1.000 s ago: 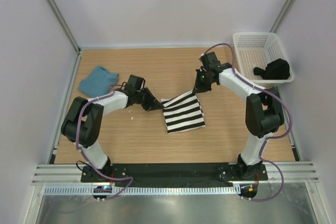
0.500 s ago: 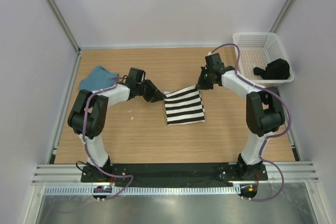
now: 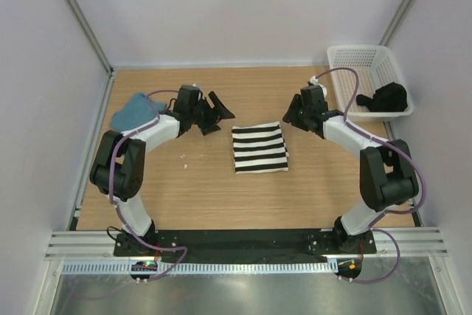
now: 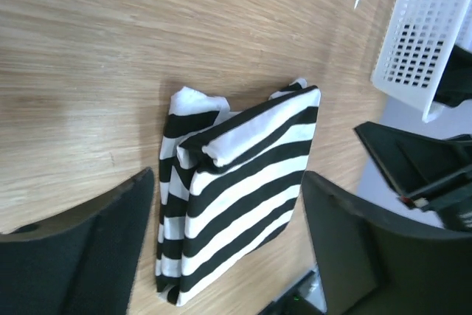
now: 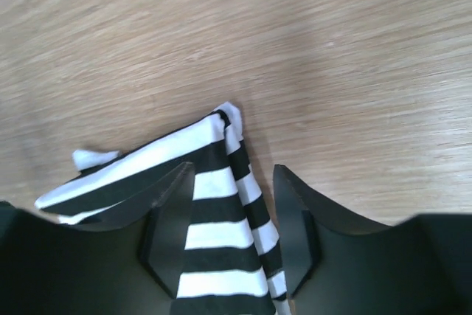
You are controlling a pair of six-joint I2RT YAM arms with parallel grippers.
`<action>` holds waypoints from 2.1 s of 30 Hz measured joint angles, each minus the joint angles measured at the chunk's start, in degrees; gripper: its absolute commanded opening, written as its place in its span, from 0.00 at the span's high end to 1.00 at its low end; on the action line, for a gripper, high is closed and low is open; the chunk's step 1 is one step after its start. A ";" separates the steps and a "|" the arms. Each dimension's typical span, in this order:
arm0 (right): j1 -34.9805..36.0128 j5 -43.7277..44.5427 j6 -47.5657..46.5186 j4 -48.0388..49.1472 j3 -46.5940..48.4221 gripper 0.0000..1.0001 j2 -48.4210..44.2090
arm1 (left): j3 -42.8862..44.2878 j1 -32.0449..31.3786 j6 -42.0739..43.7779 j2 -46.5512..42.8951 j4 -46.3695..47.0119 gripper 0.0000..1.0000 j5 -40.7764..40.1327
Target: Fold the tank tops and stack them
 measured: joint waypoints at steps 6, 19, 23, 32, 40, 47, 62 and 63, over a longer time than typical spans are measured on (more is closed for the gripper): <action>0.00 -7.19 -2.67 3.63 -3.08 0.74 -6.03 | -4.44 -4.83 6.32 -6.80 0.24 0.44 -6.80; -0.96 -37.27 4.02 22.60 -16.13 0.98 -0.55 | -1.86 -9.35 8.72 0.87 3.85 0.83 -9.22; -3.80 -40.96 7.54 28.52 -19.08 0.99 5.20 | 0.35 -7.06 7.82 6.88 6.34 0.87 -8.00; -10.84 -49.22 19.87 49.42 -25.81 0.99 13.97 | 2.64 -5.14 8.28 10.93 6.84 0.87 -8.70; -10.93 -47.65 16.57 41.83 -22.01 0.97 6.40 | -0.96 -6.27 10.32 0.31 5.44 0.87 -10.58; -9.86 -46.86 16.28 40.48 -14.16 0.97 7.08 | -3.34 -11.32 8.59 -5.44 8.61 0.87 -8.02; -9.51 -46.10 21.14 43.21 -5.22 0.99 25.92 | -19.15 -13.42 2.71 -1.95 15.47 0.92 -0.83; -9.73 -46.14 21.42 43.71 -5.05 0.99 26.14 | -19.08 -13.42 2.97 -1.95 15.37 0.94 -0.52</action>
